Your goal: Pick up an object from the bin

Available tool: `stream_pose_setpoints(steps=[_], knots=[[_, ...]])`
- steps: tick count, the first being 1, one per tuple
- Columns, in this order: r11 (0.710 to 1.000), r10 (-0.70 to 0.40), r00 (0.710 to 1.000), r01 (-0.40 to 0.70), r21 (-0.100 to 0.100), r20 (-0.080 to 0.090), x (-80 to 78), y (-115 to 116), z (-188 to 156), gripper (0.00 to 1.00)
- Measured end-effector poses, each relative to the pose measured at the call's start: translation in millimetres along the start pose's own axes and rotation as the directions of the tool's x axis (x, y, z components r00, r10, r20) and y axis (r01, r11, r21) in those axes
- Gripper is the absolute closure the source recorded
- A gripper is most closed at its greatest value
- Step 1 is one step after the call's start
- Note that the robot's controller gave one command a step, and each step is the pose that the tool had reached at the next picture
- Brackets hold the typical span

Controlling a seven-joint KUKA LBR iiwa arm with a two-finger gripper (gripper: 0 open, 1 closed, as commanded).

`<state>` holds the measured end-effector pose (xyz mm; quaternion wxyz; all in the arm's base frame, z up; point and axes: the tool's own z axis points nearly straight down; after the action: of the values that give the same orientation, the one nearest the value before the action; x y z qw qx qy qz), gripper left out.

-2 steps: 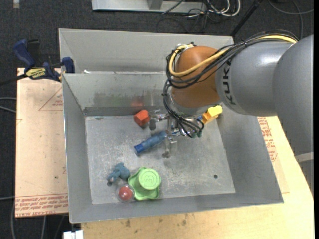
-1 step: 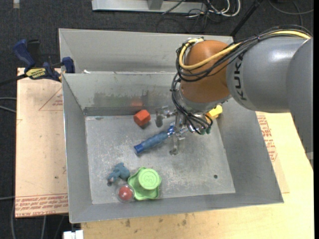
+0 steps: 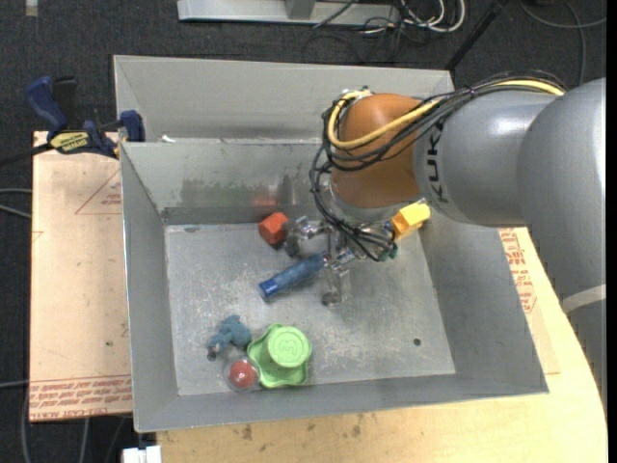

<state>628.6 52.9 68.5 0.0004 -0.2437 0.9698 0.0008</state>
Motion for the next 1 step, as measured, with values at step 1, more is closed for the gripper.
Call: stream_pose_setpoints(steps=[1], knots=[[1.0, 0.004, 1.0, -0.004, -0.001, 0.003, -0.9, 0.1, -0.5, 0.0]])
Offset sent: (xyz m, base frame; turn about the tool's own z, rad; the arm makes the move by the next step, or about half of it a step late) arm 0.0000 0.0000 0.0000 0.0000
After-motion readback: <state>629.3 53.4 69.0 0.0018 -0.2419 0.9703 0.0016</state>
